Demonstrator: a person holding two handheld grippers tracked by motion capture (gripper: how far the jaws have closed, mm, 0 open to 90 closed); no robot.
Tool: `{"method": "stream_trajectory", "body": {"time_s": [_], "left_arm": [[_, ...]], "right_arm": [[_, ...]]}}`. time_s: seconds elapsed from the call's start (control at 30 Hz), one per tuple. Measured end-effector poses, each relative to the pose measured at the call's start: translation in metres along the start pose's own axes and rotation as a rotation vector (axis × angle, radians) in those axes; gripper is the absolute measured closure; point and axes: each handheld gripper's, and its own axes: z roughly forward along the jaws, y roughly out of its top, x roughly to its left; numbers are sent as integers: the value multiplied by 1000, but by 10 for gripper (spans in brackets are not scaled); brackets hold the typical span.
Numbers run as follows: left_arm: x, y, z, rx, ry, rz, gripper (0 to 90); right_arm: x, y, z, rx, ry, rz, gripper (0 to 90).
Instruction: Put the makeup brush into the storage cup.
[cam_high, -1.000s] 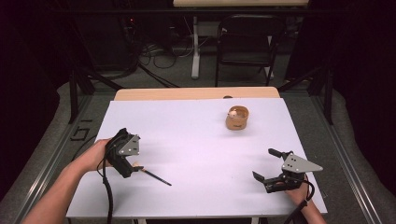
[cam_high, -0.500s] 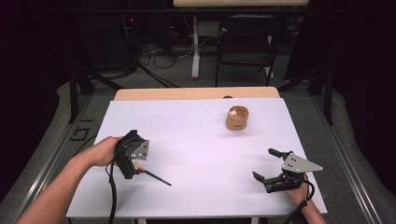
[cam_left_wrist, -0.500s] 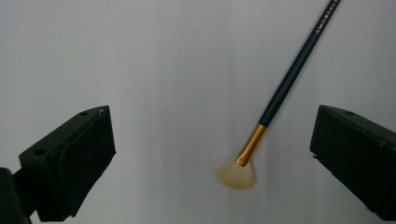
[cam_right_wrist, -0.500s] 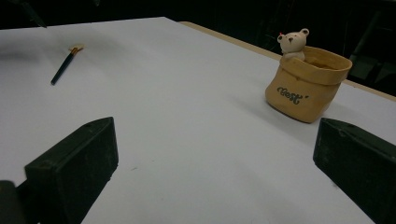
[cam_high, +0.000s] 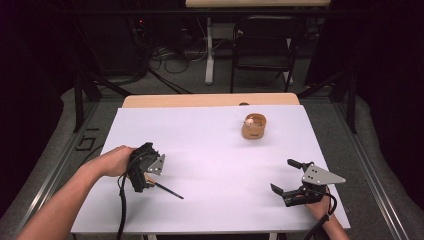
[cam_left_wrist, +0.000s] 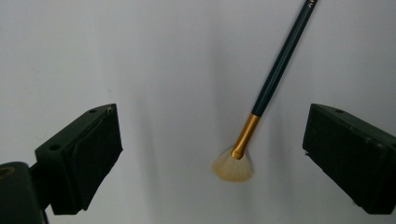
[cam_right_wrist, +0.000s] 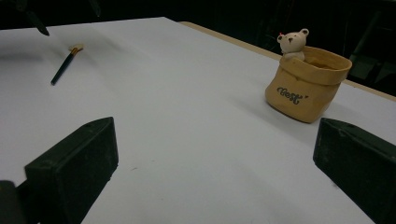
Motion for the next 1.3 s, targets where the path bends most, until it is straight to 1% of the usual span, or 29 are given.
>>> {"method": "stream_trajectory", "body": {"time_s": [0.03, 0.07, 0.13, 0.17, 0.2, 0.23, 0.3, 0.33, 0.37, 0.4, 0.43, 0.5, 0.6, 0.63, 0.67, 0.77, 0.83, 0.97, 1.03, 1.1, 1.13, 1.3], "left_arm": [[0, 0, 1, -1, 0, 4, 68], [0, 1, 1, -3, -1, -2, 75], [1, 2, 2, 0, -9, 16, 104], [0, 3, 3, -2, -14, 13, 115], [0, 4, 3, 9, -18, 25, 128], [0, 4, 4, 8, -21, 23, 148], [-1, 5, 5, 13, -26, 25, 154], [-1, 5, 6, 17, -30, 28, 179], [0, 6, 6, 20, -36, 38, 179], [-1, 6, 7, 24, -41, 36, 216], [-1, 7, 8, 24, -46, 39, 216], [-1, 8, 9, 29, -54, 48, 252], [-2, 9, 12, 31, -64, 54, 306], [-2, 9, 13, 37, -71, 61, 341], [-2, 9, 14, 39, -76, 64, 341], [-2, 11, 15, 50, -89, 75, 386], [-3, 12, 16, 48, -91, 83, 420], [-2, 12, 17, 58, -110, 89, 482], [-3, 12, 19, 62, -129, 85, 505], [-2, 13, 20, 69, -142, 94, 526], [-2, 14, 21, 81, -148, 101, 537], [-2, 15, 24, 80, -169, 106, 598]], "right_arm": [[0, 0, 0, 0, 0, 0, 0], [0, 0, 0, 1, 0, 0, 0], [0, 0, 0, 0, 0, -1, 0], [0, 0, 0, 0, 0, -1, 0], [0, 0, 0, -2, -1, 1, 0], [0, 0, -1, 4, 0, 1, 0], [0, 0, -1, 4, 0, 0, 0], [0, 0, 0, 0, -1, 0, 0], [0, 0, 0, 0, -1, 0, 0], [0, 0, 0, -1, -1, -1, 0], [0, 0, 0, -1, -1, -2, 0], [0, 0, 0, 2, 0, -3, 0], [0, 0, -1, 7, 1, -5, 0], [0, 0, 0, 0, -2, -3, 0], [0, 0, 0, 0, -2, -3, 0], [0, 0, 0, 0, -1, -3, 0], [0, 0, -1, 7, 0, -5, 0], [0, 0, -1, 6, 1, -4, 0], [0, 0, -1, 8, 0, -5, 0], [0, 0, -1, 8, 0, -6, 0], [0, 0, -1, 9, -1, -6, 0], [0, 0, -1, 9, -1, -7, 0]]}}
